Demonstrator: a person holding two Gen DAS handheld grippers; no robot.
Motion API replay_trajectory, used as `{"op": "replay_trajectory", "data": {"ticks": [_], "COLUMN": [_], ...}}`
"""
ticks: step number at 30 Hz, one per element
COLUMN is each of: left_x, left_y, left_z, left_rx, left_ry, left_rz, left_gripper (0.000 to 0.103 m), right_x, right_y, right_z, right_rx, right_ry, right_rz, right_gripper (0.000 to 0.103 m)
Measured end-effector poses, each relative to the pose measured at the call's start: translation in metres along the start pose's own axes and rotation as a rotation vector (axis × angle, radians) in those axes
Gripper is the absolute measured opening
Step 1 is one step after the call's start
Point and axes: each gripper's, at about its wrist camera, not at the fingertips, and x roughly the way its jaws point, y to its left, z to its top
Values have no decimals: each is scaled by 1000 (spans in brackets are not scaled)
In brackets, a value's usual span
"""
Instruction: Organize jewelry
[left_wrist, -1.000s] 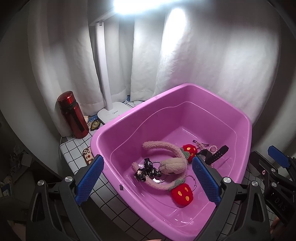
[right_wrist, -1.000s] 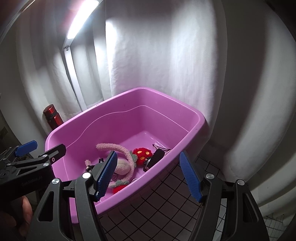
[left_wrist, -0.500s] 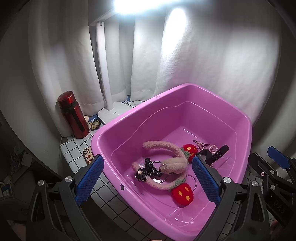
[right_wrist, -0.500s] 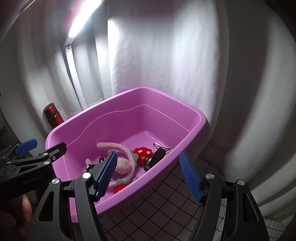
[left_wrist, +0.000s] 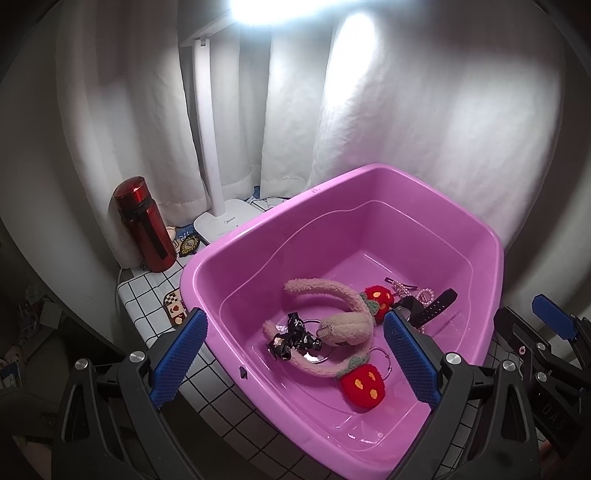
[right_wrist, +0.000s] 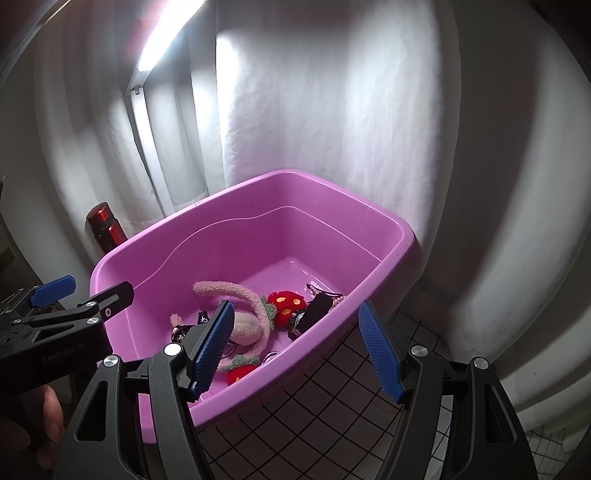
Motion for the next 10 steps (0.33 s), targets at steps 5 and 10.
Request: {"op": "replay_trajectory", "data": {"ticks": [5,10], "left_x": [2,3], "left_y": [0,1], "left_z": [1,2], "left_rx": [-3,-5], "left_ry": [6,10], "left_rz": [7,10], "left_gripper": [94,94], "right_x": [0,1], "right_y": [0,-1], "right_z": [-1,-2], "right_rx": [0,0], "right_ry": [2,5], "right_rz": [2,7], "right_gripper": [67,67]}}
